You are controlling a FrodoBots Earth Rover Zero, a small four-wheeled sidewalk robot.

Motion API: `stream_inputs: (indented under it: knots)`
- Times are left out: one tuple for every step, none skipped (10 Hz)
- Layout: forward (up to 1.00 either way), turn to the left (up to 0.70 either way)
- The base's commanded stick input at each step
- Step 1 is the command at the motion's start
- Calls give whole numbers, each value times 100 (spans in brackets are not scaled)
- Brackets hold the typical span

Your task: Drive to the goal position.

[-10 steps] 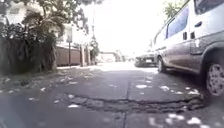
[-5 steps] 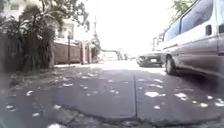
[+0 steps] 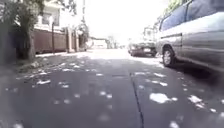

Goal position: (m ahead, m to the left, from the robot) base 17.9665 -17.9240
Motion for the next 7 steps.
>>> stream_inputs:
  knots:
    - [100,3]
    - [100,3]
    - [100,3]
    - [100,3]
    - [100,3]
    - [100,3]
    - [100,3]
